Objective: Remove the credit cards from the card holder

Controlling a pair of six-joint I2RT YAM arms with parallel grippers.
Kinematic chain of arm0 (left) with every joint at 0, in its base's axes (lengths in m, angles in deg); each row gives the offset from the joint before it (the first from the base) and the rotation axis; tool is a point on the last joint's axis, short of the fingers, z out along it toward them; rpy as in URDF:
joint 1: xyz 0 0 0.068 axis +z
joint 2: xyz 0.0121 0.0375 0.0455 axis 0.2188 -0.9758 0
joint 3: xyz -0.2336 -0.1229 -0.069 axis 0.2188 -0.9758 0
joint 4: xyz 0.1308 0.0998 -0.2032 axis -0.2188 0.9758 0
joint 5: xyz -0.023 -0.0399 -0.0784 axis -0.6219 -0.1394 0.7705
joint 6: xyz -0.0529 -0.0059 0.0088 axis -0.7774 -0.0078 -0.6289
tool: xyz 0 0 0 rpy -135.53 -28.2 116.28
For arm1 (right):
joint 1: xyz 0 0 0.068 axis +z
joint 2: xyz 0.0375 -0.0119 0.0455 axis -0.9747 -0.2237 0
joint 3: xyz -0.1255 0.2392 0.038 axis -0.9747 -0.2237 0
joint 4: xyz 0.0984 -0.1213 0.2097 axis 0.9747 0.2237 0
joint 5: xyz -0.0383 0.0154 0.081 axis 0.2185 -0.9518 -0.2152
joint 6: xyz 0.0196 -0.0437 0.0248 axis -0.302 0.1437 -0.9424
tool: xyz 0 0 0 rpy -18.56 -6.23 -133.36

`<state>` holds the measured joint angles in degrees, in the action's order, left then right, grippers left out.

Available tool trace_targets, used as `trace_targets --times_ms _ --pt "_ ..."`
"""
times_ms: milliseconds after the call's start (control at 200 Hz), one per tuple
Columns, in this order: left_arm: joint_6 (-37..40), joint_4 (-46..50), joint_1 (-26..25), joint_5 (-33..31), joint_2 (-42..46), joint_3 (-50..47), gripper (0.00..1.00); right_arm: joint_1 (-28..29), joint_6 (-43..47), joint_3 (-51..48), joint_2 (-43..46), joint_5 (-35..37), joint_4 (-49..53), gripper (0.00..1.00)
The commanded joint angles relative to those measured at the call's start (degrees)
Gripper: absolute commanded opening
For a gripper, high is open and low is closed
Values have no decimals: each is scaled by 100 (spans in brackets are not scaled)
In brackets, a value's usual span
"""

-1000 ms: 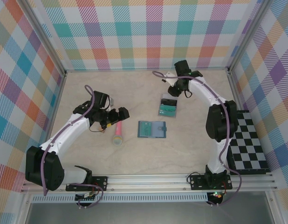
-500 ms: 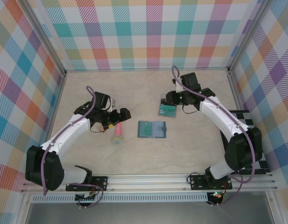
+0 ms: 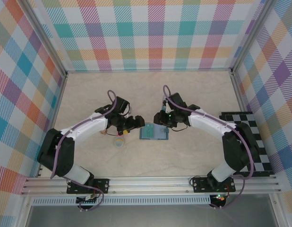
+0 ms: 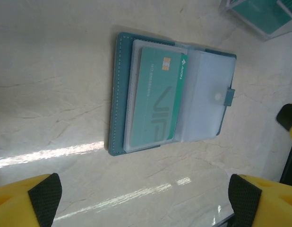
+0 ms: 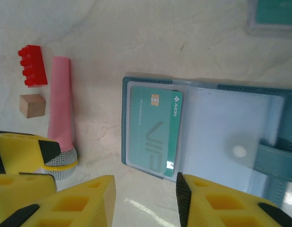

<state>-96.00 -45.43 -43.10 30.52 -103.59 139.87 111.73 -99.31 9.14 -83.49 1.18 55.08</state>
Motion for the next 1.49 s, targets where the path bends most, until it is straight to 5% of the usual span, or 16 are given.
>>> trace_targets --times_ms 0,290,565,1490 --pt "-334 -267 -154 -170 -339 250 88 152 -529 32 -342 16 -402 40" --pt "-498 -464 -206 -138 -928 453 52 226 -660 137 -955 205 -435 27" --pt "-511 -656 -224 157 -1378 620 30 244 -549 300 -1278 -54 -507 15" --pt "-585 -315 -224 -434 -1878 238 15 252 -50 408 -1674 -419 -328 17"
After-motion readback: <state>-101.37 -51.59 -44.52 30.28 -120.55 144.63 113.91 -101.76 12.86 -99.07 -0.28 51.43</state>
